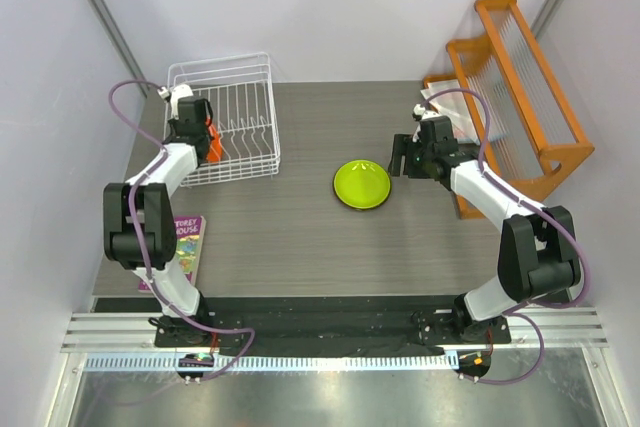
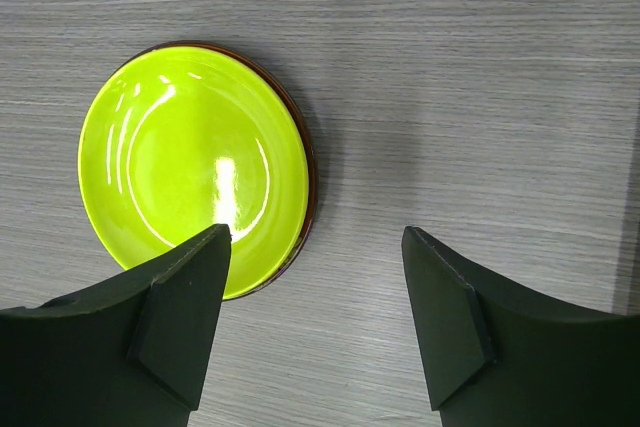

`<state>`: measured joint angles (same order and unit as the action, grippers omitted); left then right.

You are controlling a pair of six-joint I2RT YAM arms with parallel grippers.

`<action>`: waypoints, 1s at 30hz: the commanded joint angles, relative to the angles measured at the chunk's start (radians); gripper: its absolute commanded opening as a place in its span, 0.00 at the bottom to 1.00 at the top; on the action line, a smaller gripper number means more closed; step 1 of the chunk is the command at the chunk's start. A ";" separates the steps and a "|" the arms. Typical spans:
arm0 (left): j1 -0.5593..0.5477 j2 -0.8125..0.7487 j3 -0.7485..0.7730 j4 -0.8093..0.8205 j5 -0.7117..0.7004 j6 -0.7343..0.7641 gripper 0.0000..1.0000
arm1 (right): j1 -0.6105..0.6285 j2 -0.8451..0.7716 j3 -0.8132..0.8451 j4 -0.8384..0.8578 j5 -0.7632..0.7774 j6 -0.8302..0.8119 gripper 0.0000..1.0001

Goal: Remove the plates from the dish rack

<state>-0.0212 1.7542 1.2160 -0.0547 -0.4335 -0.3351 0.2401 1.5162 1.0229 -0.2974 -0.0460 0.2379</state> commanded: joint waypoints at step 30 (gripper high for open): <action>-0.299 -0.420 -0.226 0.110 0.611 -0.433 0.00 | 0.022 -0.119 -0.033 0.245 -0.379 0.204 0.75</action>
<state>-0.2081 1.3037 1.0111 -0.0883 0.0280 -0.6567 0.2459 1.4307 0.9836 -0.2054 -0.2741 0.3431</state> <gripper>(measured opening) 0.044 0.750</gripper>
